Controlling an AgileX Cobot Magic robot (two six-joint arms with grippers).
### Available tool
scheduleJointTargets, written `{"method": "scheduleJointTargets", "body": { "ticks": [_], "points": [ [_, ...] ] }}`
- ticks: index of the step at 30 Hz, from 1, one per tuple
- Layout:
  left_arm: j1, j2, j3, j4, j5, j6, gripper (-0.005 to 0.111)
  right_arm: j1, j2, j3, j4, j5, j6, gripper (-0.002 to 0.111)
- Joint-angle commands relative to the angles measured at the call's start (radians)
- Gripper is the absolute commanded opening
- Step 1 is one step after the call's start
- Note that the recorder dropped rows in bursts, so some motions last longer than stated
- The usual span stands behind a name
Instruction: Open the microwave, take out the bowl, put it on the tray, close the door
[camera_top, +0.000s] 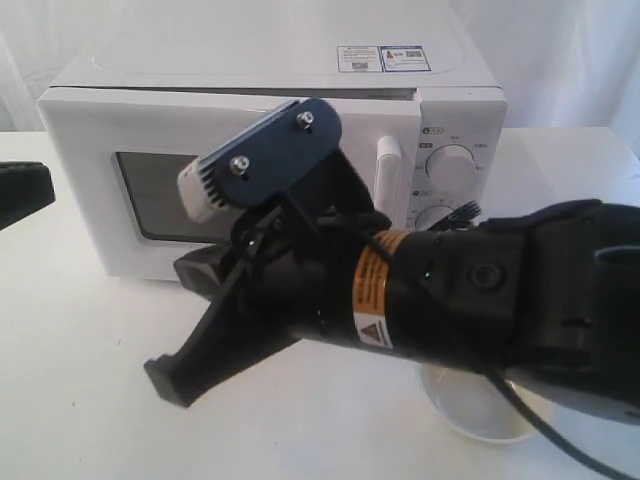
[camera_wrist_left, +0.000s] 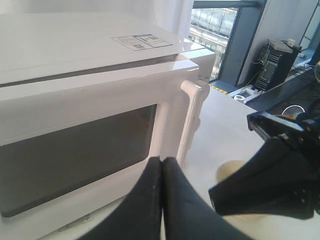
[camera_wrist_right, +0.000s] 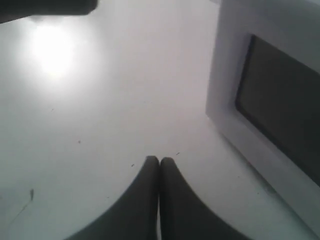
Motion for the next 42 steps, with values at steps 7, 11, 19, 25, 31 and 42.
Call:
{"method": "scheduleJointTargets", "body": {
  "ticks": [7, 11, 19, 25, 31, 42],
  "points": [
    [-0.001, -0.004, 0.006, -0.017, 0.000, -0.007, 0.000, -0.090, 0.025, 0.028, 0.170, -0.229, -0.059, 0.000],
    [-0.001, -0.004, 0.006, -0.018, 0.002, -0.014, 0.000, -0.091, 0.058, 0.040, 0.254, -0.256, -0.185, 0.000],
    [-0.001, -0.004, 0.006, -0.022, 0.006, -0.014, 0.000, -0.027, 0.130, 0.124, 0.868, -0.592, -0.820, 0.000],
    [-0.001, -0.004, 0.006, -0.022, 0.005, -0.014, 0.000, 0.088, 0.199, 0.188, 0.924, -0.919, -0.909, 0.000],
    [-0.001, -0.004, 0.006, -0.022, 0.006, -0.012, 0.000, 0.111, 0.341, 0.188, 1.026, -1.149, -0.928, 0.000],
    [-0.001, -0.004, 0.006, -0.022, 0.008, -0.012, 0.000, 0.080, 0.442, 0.102, 1.153, -1.149, -0.928, 0.000]
  ]
}}
